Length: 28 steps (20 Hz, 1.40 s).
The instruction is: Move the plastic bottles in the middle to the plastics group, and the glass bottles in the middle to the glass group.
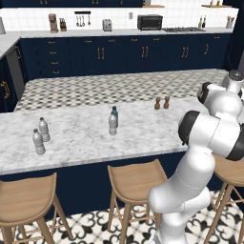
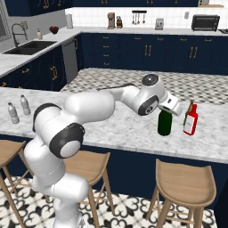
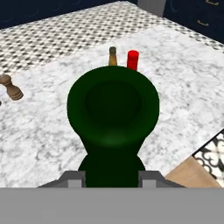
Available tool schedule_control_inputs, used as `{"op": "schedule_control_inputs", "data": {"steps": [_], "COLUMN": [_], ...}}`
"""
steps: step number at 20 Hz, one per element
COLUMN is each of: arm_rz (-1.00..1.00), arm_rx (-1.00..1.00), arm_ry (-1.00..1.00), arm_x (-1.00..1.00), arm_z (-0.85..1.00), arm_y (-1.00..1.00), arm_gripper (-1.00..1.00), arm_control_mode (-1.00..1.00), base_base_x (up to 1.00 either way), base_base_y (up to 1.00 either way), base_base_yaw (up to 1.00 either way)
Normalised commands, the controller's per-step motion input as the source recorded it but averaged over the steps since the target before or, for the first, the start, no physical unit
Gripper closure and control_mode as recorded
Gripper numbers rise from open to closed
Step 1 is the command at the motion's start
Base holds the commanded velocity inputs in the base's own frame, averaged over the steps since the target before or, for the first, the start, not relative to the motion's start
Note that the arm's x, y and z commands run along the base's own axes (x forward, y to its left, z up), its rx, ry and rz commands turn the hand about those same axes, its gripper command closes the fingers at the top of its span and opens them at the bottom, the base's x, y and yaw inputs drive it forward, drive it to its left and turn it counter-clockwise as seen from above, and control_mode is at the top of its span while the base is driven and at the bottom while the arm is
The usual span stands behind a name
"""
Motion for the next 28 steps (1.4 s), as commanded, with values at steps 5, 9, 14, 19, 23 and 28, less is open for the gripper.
{"op": "schedule_control_inputs", "data": {"steps": [5, 9, 14, 19, 23, 28], "arm_rz": [0.0, 0.0, 0.0, 0.0, 0.0, 0.0], "arm_rx": [0.0, 0.0, 0.0, 0.0, 0.0, 0.02], "arm_ry": [0.0, 0.0, -0.01, -0.01, 0.0, 0.0], "arm_x": [0.0, 0.0, 0.04, 0.52, 0.33, 0.01], "arm_z": [-0.62, -0.42, 0.1, 0.09, 0.0, 0.0], "arm_y": [0.0, 0.0, -0.02, -0.08, -0.06, -0.16], "arm_gripper": [1.0, 1.0, 1.0, 1.0, 1.0, 1.0], "arm_control_mode": [-1.0, -1.0, -1.0, -1.0, -1.0, -1.0], "base_base_x": [0.0, 0.0, 0.0, 0.0, 0.0, 0.0], "base_base_y": [0.0, 0.0, 0.0, 0.0, 0.0, 0.0], "base_base_yaw": [0.0, 0.0, 0.0, 0.0, 0.0, 0.0]}}
